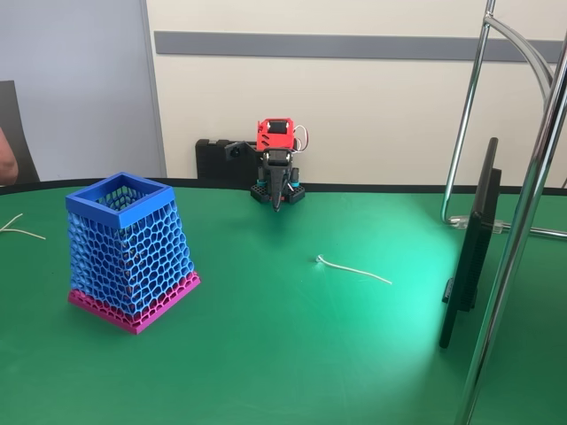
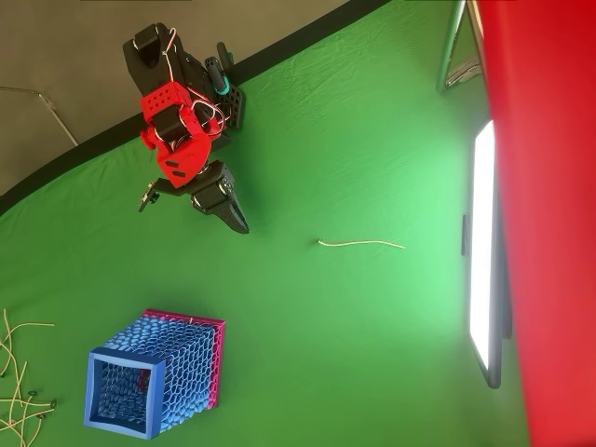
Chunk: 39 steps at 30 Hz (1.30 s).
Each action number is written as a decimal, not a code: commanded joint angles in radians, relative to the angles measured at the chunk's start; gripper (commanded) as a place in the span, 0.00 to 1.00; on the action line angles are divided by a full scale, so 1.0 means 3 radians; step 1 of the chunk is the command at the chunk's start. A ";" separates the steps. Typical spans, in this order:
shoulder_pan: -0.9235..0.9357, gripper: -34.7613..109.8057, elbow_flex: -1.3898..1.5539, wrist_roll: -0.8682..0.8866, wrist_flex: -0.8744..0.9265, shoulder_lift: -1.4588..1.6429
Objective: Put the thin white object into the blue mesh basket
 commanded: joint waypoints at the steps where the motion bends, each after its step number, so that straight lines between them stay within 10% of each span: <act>1: 0.0000 0.25 0.0026 -0.0015 0.0015 0.0026; 39: -0.0123 0.26 -0.1166 0.0721 0.0138 -0.1421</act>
